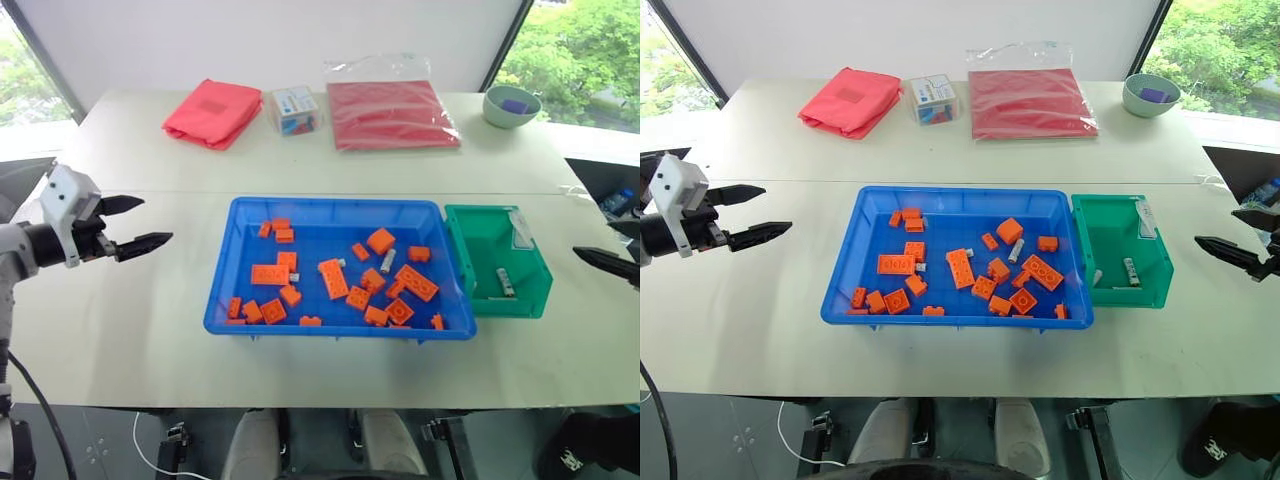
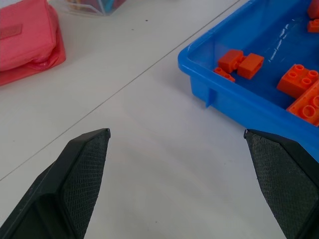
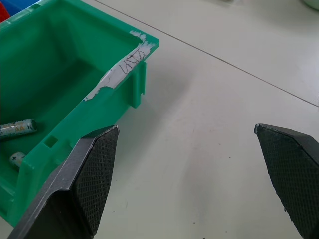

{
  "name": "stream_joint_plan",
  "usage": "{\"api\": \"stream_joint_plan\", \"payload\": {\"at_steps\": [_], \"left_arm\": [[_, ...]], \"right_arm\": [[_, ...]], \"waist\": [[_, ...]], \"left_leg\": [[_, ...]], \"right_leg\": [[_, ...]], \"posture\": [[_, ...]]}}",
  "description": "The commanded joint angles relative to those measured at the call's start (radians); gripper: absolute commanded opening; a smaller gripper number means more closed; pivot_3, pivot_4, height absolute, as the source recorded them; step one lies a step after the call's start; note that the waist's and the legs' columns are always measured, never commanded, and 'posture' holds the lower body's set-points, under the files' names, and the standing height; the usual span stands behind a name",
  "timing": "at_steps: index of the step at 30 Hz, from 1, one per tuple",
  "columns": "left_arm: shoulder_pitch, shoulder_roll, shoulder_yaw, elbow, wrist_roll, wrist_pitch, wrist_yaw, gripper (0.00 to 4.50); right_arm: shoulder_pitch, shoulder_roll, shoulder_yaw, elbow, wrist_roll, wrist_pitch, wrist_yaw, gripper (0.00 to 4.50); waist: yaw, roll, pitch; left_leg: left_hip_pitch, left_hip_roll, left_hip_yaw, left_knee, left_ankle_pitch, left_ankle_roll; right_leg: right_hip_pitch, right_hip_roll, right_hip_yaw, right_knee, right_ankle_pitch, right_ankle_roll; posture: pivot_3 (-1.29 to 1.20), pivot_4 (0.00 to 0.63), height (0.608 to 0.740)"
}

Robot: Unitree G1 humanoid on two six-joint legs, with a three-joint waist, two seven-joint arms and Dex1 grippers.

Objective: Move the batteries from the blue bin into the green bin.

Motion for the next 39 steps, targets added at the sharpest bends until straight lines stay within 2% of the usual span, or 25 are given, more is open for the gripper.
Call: {"api": "stream_joint_plan", "payload": {"at_steps": [1,19,24,32,35,39], "left_arm": [[-0.015,0.020,0.026,-0.017,0.017,-0.044,0.011,4.50],[-0.044,0.006,0.015,0.002,0.019,-0.029,0.019,4.50],[-0.064,-0.005,0.003,-0.039,0.003,-0.008,0.017,4.50],[-0.017,-0.003,-0.007,-0.273,-0.116,0.136,-0.040,4.50],[0.014,0.018,-0.024,-0.361,-0.146,0.166,-0.090,4.50],[0.048,0.054,-0.038,-0.440,-0.170,0.176,-0.160,4.50]], "right_arm": [[-0.030,-0.001,-0.011,0.024,-0.008,-0.030,-0.019,4.48],[-0.069,0.002,0.006,0.071,-0.032,-0.064,-0.049,4.48],[-0.122,0.013,0.031,0.072,-0.048,-0.057,-0.055,4.48],[-0.271,0.094,0.148,-0.315,0.016,0.169,0.045,4.48],[-0.350,0.167,0.233,-0.487,0.023,0.257,0.039,4.48],[-0.445,0.327,0.381,-0.697,0.001,0.342,-0.014,4.48]], "waist": [[0.000,0.000,0.000],[-0.002,0.000,0.000],[-0.002,0.000,0.000],[-0.006,0.001,0.001],[-0.003,0.001,0.001],[-0.003,0.001,0.001]], "left_leg": [[0.000,0.000,0.000,0.000,0.000,0.000],[0.000,-0.001,0.002,0.000,0.000,0.000],[0.000,-0.001,0.003,0.000,0.000,0.000],[0.000,-0.001,0.001,0.001,0.000,0.000],[0.000,-0.001,0.001,0.002,0.000,0.000],[-0.001,-0.001,0.000,0.002,0.001,-0.001]], "right_leg": [[0.000,0.000,0.000,0.000,0.000,0.000],[0.000,0.000,0.000,0.001,0.000,0.000],[0.000,0.001,0.000,0.001,0.000,0.000],[-0.002,0.002,0.001,0.005,0.002,0.004],[-0.005,0.002,0.001,0.010,0.002,0.004],[-0.007,0.004,0.001,0.012,0.001,0.002]], "posture": [[0.00,0.150,0.736],[0.00,0.150,0.736],[0.00,0.150,0.736],[0.00,0.150,0.736],[0.00,0.150,0.736],[0.00,0.150,0.736]]}}
